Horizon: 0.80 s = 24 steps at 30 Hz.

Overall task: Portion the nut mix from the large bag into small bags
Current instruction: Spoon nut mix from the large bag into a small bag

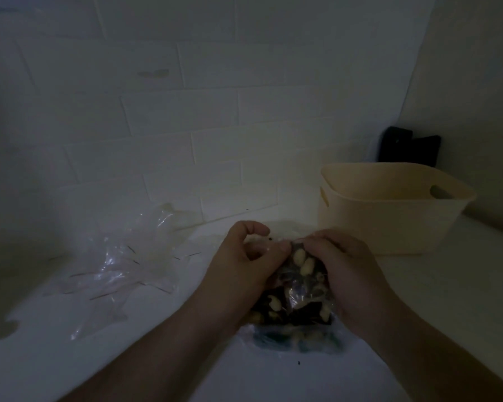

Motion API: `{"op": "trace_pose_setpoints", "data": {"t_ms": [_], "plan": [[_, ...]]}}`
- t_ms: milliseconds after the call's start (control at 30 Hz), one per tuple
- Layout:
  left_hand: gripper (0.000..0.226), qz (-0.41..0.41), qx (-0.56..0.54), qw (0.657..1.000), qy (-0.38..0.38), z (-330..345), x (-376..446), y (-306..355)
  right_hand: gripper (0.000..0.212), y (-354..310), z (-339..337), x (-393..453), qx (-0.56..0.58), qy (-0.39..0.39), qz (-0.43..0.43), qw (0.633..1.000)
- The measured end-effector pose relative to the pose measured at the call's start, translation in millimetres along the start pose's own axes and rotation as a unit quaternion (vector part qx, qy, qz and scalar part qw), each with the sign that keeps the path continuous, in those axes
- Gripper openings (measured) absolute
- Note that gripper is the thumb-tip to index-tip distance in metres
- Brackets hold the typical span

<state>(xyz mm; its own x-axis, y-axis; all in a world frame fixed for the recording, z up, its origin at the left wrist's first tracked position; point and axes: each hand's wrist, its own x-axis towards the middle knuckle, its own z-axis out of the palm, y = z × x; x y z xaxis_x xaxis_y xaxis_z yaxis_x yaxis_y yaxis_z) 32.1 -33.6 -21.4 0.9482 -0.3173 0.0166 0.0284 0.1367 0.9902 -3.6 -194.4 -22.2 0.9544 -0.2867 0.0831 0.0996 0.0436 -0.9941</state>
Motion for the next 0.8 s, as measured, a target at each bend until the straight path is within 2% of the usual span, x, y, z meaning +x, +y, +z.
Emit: {"op": "trace_pose_setpoints", "data": {"t_ms": [167,300,367,467,500,667,800], "plan": [[0.023,0.047,0.056,0.997,-0.034,-6.2,-0.6,8.2,0.004,2.0,-1.7,-0.3,0.009,0.038,-0.072,0.997],[0.005,0.091,0.061,0.994,-0.007,-9.3,2.3,4.7,0.014,-0.8,-5.6,-3.2,-0.049,0.063,-0.123,0.989],[0.008,0.147,0.081,0.986,0.013,-10.3,3.4,2.9,0.015,-1.4,-5.5,-2.0,-0.059,0.074,-0.123,0.988],[0.003,0.289,0.188,0.938,0.037,-13.0,5.0,-4.7,0.013,-1.4,-7.5,-0.8,-0.072,0.084,-0.127,0.986],[0.006,0.307,0.201,0.93,0.036,-13.5,4.8,-7.8,0.013,-2.3,-8.1,-1.3,-0.072,0.083,-0.129,0.986],[0.009,0.193,0.098,0.976,0.007,-9.2,2.2,-0.9,0.011,-8.5,-9.4,-4.2,-0.072,0.075,-0.125,0.987],[0.014,0.196,0.071,0.978,0.02,-7.4,2.5,-0.7,0.011,-3.8,-7.7,-4.4,-0.083,0.058,-0.11,0.989]]}}
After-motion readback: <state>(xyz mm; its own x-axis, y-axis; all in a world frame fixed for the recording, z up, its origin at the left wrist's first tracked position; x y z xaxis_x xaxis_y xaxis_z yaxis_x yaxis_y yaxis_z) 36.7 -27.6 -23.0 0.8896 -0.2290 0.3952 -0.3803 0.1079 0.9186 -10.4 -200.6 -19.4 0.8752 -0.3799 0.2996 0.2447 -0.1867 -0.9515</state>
